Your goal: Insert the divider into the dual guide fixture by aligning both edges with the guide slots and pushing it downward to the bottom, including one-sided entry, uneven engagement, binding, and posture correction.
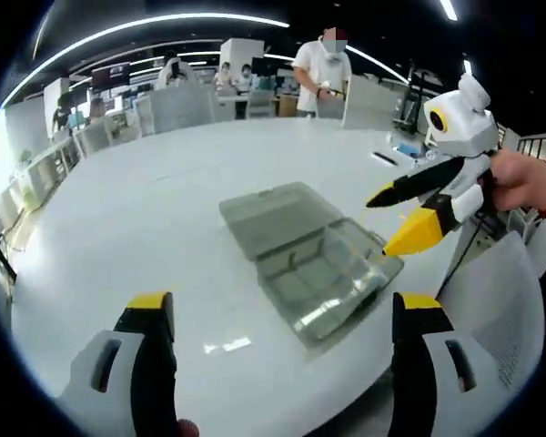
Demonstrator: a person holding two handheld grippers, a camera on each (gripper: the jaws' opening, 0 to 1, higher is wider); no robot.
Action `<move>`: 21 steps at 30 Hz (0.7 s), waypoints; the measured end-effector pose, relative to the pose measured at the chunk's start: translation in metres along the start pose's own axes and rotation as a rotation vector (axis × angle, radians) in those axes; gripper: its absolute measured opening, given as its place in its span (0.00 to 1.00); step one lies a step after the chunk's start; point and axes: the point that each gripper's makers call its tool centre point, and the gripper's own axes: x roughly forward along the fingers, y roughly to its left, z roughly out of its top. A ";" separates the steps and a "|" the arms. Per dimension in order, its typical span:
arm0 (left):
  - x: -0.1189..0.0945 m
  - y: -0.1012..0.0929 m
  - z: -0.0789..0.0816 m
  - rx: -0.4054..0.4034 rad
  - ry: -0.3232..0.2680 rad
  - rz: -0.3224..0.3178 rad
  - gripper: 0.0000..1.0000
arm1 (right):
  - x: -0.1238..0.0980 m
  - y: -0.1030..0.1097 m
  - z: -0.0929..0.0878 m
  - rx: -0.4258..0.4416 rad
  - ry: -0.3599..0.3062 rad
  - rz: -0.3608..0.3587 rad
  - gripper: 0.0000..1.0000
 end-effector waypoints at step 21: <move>0.001 0.037 -0.025 -0.111 0.050 0.190 0.88 | -0.034 0.001 0.008 0.032 -0.102 0.044 0.79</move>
